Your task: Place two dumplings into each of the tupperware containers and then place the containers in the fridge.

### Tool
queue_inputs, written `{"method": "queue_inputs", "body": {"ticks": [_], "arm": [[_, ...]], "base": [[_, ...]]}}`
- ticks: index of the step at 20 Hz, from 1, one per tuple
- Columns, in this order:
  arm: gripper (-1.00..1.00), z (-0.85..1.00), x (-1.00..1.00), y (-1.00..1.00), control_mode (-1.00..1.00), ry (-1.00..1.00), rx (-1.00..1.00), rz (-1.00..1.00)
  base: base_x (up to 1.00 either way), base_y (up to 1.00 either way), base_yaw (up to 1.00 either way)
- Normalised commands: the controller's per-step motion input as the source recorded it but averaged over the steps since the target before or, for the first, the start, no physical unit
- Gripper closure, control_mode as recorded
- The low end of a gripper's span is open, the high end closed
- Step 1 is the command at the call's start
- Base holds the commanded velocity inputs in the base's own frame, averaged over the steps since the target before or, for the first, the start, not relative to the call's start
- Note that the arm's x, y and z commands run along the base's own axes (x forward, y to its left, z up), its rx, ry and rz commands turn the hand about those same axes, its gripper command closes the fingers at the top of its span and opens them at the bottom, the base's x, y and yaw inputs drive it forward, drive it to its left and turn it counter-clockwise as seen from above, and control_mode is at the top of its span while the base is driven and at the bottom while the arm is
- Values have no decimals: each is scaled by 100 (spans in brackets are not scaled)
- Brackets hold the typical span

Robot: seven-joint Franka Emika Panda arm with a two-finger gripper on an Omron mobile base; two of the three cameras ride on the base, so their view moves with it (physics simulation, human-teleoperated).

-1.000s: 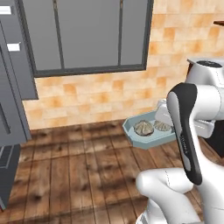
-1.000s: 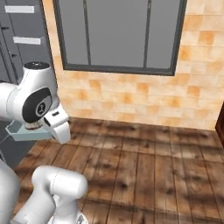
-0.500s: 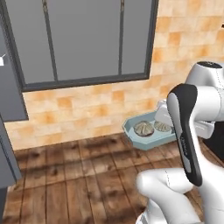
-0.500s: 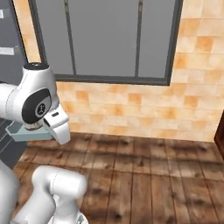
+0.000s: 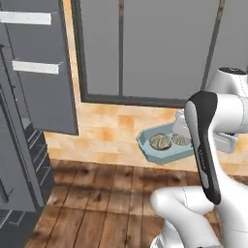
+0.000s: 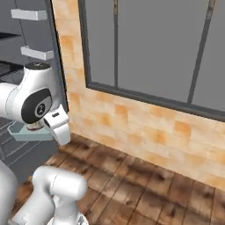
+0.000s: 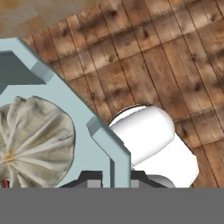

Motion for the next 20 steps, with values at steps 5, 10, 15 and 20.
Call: {"method": "queue_inputs", "body": {"ticks": [5,10,15,20], "arm": [[100,0,0,0,100,0,0,0],[100,0,0,0,100,0,0,0],[100,0,0,0,100,0,0,0],[100,0,0,0,100,0,0,0]], "base": [[68,-33,82],[36,-65,75],[22,-95,59],[34,-98,46]]}}
